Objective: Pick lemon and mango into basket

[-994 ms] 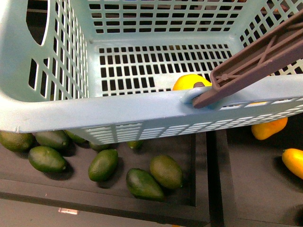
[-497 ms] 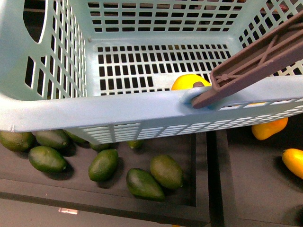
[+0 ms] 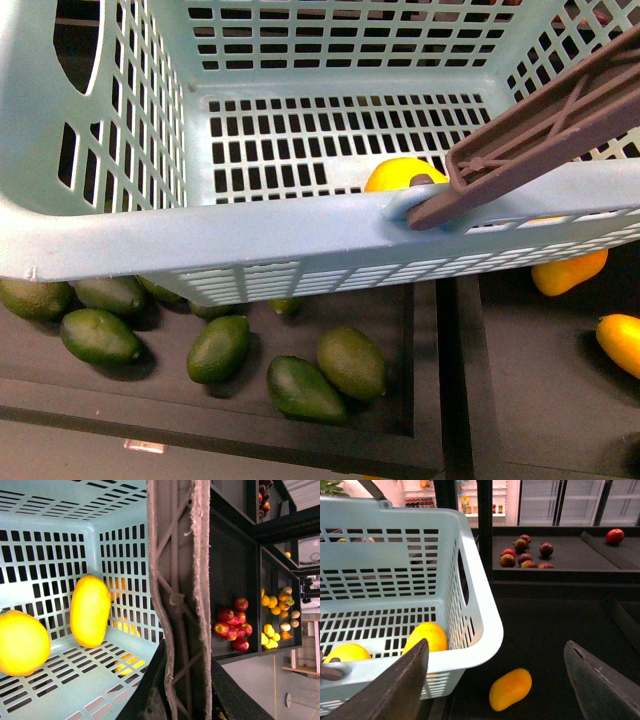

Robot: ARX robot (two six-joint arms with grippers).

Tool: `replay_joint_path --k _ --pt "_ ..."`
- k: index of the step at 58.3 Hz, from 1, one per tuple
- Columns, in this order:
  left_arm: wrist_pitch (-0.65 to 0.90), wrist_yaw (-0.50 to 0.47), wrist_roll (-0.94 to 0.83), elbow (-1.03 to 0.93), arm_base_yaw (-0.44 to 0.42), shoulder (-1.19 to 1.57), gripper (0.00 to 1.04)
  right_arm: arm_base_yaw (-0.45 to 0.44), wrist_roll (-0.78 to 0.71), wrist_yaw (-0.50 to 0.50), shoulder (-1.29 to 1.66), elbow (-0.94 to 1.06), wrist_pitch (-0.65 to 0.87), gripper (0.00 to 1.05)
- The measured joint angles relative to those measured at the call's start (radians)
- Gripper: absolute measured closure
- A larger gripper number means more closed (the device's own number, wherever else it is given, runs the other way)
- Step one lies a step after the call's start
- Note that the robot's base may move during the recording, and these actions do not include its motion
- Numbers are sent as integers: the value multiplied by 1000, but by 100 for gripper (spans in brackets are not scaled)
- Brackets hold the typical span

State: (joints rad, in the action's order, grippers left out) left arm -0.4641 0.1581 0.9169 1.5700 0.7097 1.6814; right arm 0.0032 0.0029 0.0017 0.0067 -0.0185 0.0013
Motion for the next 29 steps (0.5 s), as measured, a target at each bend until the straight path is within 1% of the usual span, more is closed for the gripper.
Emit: replay_joint_path --k 2,4,9,23,29 --pt "0 0 0 0 0 0 97 0 0 0 0 0 0 11" --pt "0 0 0 0 0 0 97 0 0 0 0 0 0 7" --pt "0 0 0 0 0 0 97 0 0 0 0 0 0 9" --pt "0 0 0 0 4 0 97 0 0 2 0 0 0 9" --pt "0 23 2 0 10 0 97 0 0 2 -1 0 -2 9"
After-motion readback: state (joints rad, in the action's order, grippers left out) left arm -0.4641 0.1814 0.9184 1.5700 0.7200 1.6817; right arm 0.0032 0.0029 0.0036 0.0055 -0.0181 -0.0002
